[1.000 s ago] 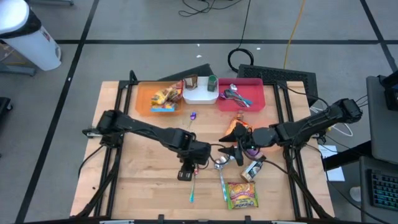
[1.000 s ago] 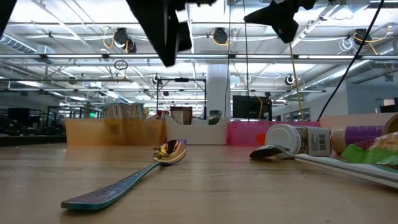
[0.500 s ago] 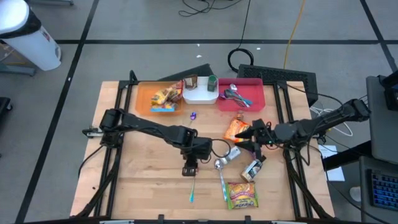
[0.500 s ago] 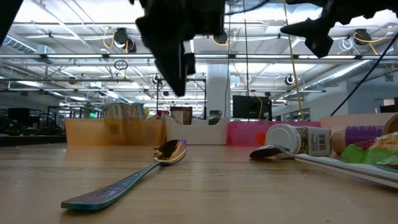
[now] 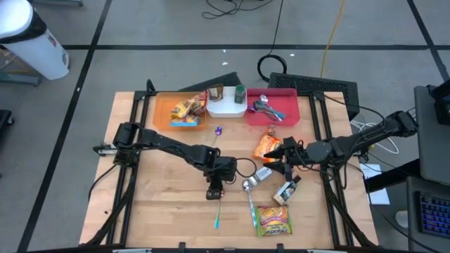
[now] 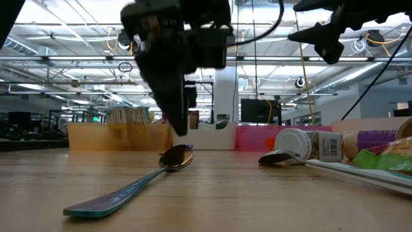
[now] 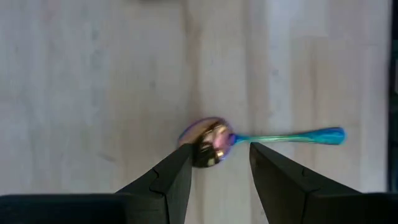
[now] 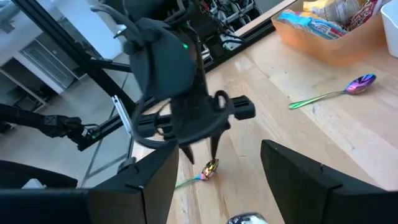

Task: Pick & Place Food Item
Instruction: Put the violet spoon into the red bin

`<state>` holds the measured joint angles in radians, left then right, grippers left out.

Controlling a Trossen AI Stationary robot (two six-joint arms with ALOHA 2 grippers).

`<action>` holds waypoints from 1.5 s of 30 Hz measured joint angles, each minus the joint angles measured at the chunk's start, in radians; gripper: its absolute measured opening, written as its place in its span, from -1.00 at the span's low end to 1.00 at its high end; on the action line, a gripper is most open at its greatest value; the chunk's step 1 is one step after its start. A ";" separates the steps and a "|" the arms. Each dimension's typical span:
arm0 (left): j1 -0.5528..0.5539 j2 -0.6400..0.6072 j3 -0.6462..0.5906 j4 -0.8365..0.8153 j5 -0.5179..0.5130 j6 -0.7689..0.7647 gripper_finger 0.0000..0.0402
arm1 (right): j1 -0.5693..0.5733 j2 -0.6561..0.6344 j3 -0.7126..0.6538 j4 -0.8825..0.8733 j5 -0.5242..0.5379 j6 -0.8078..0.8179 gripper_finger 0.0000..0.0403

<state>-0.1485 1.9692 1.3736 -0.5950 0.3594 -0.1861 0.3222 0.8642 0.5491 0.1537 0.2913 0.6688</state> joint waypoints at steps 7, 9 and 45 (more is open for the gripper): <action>0.021 0.000 -0.070 0.092 -0.003 -0.026 -0.15 | 0.000 0.002 0.000 -0.001 0.022 0.000 0.11; 0.025 0.000 -0.085 0.120 -0.011 -0.032 -0.15 | -0.001 0.002 0.000 -0.001 0.023 0.000 0.11; 0.172 -0.099 -0.127 0.160 0.080 -0.063 -0.98 | -0.034 0.002 0.000 -0.007 0.048 -0.030 0.11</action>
<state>0.0232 1.8707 1.2461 -0.4347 0.4392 -0.2486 0.2878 0.8665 0.5495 0.1471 0.3397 0.6384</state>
